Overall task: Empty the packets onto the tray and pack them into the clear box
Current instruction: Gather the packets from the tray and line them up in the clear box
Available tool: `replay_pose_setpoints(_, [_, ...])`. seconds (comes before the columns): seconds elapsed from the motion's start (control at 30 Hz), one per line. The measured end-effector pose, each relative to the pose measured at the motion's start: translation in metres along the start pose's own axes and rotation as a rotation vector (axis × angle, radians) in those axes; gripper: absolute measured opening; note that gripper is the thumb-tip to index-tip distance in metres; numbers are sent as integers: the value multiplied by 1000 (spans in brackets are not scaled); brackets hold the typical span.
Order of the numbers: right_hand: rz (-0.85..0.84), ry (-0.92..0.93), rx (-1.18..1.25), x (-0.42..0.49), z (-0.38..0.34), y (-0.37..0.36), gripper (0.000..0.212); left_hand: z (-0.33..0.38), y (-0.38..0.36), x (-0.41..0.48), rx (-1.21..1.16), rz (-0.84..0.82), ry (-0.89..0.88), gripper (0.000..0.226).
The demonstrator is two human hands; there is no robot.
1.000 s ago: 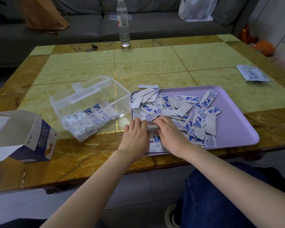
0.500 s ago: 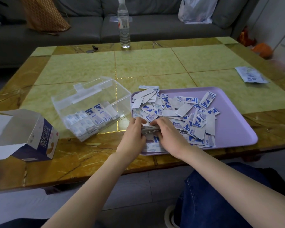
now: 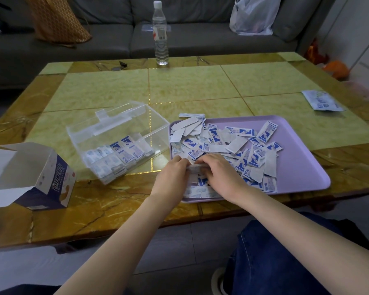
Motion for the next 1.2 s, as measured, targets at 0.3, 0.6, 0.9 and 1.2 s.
replay_pose_setpoints(0.3, [-31, 52, -114, -5, -4, -12, 56, 12, -10, -8, 363, -39, -118, 40])
replay_pose_setpoints(0.6, [-63, 45, -115, -3, -9, -8, 46, 6, -10, -4, 234, -139, -68, 29])
replay_pose_setpoints(0.9, [27, 141, -14, 8, -52, 23, 22, -15, 68, -4, -32, 95, 43, 12])
replay_pose_setpoints(1.2, [36, 151, 82, 35, -113, 22, 13, -52, 134, -14, -148, 318, 90, 13])
Point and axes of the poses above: each hand's wrist, its own x-axis towards the middle knuckle, its own y-axis out of the back of the hand, z = x × y, the point moved 9 cm from there along x, towards the middle knuckle, and after that the axes turned 10 degrees about x, right-handed, at the moved point
